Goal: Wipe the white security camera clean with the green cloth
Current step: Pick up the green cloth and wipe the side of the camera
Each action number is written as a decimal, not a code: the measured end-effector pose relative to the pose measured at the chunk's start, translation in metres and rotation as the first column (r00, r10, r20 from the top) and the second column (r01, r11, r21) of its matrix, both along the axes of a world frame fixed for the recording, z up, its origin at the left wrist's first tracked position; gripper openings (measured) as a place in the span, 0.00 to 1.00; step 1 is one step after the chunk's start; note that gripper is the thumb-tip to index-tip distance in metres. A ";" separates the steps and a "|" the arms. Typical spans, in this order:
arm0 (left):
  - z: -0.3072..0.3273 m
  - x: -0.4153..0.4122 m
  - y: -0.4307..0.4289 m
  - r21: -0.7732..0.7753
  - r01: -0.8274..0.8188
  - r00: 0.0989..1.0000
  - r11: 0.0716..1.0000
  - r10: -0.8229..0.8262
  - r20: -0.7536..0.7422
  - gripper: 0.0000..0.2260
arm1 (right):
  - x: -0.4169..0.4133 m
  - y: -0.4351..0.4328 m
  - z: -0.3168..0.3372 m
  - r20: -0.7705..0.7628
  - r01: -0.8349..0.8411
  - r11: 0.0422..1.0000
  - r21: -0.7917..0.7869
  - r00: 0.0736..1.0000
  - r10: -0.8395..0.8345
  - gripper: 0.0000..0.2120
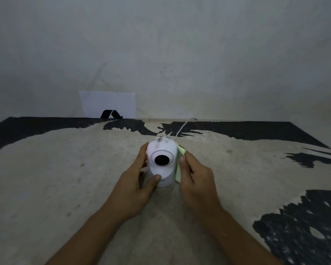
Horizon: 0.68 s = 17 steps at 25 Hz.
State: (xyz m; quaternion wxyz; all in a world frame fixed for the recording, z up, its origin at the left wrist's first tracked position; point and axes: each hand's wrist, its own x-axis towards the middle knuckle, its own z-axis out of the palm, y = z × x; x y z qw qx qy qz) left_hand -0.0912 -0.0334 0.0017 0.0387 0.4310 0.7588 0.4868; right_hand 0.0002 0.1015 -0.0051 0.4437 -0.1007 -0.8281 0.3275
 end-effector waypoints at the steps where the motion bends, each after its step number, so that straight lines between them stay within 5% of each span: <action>1: 0.000 0.000 0.000 -0.001 0.001 1.000 1.000 -0.001 -0.002 0.33 | 0.002 0.000 0.000 -0.002 0.007 1.000 0.013 1.000 -0.007 0.14; 5: 0.000 0.001 0.000 -0.019 -0.005 1.000 1.000 0.005 0.003 0.34 | 0.005 -0.005 0.001 -0.074 -0.009 0.982 0.190 0.997 0.023 0.18; 17: -0.002 0.001 -0.001 -0.015 -0.004 1.000 1.000 0.004 0.013 0.34 | 0.015 -0.007 0.003 0.178 -0.025 0.994 0.108 0.984 0.005 0.13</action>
